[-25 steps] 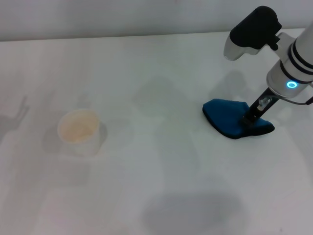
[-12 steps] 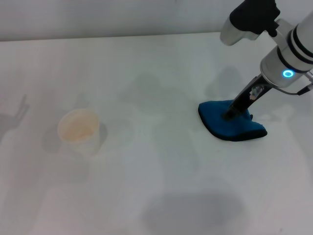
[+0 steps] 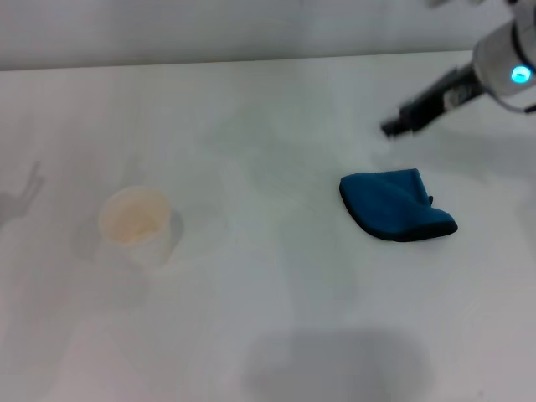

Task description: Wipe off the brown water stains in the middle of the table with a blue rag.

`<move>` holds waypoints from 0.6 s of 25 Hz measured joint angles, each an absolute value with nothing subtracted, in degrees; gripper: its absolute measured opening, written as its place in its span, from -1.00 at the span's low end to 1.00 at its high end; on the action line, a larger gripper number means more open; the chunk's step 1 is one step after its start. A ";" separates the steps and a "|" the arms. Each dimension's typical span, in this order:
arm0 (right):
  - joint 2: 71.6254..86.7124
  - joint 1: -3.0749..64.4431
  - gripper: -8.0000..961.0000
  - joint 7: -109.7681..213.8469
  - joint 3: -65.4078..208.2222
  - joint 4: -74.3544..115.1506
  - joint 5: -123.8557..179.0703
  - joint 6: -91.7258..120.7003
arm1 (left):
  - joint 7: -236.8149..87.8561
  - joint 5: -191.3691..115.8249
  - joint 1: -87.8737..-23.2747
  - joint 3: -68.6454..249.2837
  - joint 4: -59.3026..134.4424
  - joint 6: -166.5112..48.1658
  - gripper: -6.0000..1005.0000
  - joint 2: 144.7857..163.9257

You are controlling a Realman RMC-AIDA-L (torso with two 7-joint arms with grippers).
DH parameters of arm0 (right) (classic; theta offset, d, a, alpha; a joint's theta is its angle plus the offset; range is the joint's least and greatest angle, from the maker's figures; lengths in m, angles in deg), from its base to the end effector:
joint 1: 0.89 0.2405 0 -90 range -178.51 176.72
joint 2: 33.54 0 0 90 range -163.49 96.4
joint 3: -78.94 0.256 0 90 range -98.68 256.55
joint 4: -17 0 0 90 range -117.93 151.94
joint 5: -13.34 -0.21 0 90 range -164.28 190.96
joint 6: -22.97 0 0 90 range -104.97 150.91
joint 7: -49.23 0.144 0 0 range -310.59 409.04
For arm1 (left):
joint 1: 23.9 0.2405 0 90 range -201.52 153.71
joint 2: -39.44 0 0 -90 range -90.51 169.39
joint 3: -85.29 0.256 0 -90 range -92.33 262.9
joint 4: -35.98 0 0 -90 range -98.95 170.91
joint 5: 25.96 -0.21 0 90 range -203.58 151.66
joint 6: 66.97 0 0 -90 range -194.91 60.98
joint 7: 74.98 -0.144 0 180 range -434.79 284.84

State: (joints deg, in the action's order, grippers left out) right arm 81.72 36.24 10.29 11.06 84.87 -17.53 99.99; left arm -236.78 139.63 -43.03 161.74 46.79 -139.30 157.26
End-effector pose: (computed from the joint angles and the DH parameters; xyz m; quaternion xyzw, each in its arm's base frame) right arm 0.2146 0.4046 0.0454 -0.8892 0.3470 -0.1144 0.2755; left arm -0.3457 0.3117 0.0239 -0.7037 -0.1900 -0.3214 0.6045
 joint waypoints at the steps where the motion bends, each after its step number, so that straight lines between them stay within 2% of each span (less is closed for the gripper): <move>1: 81.69 35.51 -0.11 9.70 12.28 85.53 -18.41 98.63 | -236.78 139.63 -43.11 161.75 46.79 -139.14 0.75 157.22; 9: 81.59 29.12 -0.11 -0.71 21.68 86.13 -31.54 89.38 | -236.78 139.63 -43.44 161.75 47.24 -138.94 0.75 157.03; 15: 81.63 22.19 -0.11 -16.69 26.22 82.76 -52.83 83.34 | -236.78 139.57 -43.34 161.76 47.78 -138.94 0.75 157.03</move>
